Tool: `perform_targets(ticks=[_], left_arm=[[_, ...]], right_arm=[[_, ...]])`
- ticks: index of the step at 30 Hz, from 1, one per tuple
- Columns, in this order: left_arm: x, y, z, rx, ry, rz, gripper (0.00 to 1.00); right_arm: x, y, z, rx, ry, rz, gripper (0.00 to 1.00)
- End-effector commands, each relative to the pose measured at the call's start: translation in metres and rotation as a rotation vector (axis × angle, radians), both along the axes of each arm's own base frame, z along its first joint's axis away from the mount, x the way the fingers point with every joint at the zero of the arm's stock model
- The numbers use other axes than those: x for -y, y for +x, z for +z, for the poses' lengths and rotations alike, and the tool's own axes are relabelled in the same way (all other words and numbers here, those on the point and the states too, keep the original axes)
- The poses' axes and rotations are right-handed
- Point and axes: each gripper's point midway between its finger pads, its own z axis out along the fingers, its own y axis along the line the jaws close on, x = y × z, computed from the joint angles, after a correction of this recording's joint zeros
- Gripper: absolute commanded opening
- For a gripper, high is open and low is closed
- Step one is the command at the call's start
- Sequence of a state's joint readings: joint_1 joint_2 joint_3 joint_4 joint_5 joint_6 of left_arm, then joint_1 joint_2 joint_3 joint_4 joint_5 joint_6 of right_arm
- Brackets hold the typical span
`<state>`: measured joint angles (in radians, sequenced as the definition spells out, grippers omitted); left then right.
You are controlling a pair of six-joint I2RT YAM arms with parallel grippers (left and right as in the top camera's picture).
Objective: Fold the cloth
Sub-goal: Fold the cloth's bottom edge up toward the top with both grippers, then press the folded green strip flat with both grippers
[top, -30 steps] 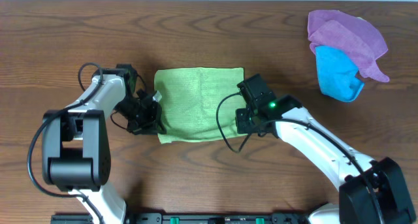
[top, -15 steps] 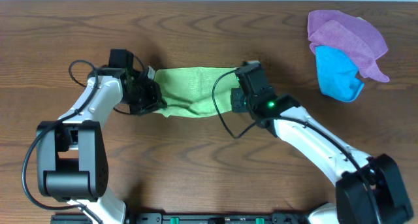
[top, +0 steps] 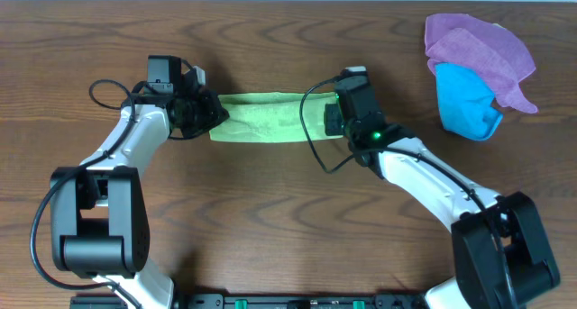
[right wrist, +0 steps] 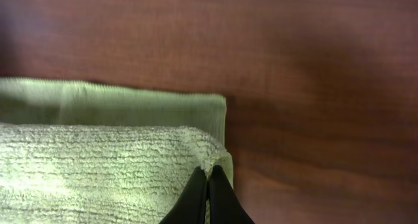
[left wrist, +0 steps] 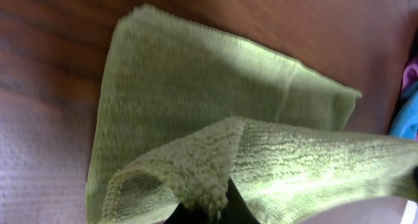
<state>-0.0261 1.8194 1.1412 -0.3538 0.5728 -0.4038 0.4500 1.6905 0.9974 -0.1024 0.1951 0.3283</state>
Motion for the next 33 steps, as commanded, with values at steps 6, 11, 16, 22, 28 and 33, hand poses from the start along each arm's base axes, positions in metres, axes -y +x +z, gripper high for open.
perform_targets(ticks=[6,11,16,22,28,33], left_arm=[[-0.011,0.02,0.007,0.07,0.049,0.077,0.06],[-0.004,0.03,0.009,0.119,0.092,0.087,0.06],[0.0,0.038,0.005,0.145,0.12,0.094,0.06],[-0.002,0.043,-0.011,0.135,0.135,0.108,0.06],[-0.004,0.052,-0.017,0.16,0.144,0.118,0.06],[-0.006,0.053,-0.025,0.146,0.154,0.135,0.06]], right_arm=[[0.008,0.018,-0.004,0.043,-0.009,-0.025,0.01],[0.006,0.022,-0.009,0.05,-0.008,-0.027,0.01],[0.009,0.029,-0.009,0.082,-0.023,-0.041,0.01],[0.007,0.038,-0.019,0.1,-0.033,-0.031,0.01],[0.007,0.041,-0.035,0.089,-0.043,-0.032,0.01],[0.006,0.044,-0.047,0.086,-0.044,-0.032,0.01]])
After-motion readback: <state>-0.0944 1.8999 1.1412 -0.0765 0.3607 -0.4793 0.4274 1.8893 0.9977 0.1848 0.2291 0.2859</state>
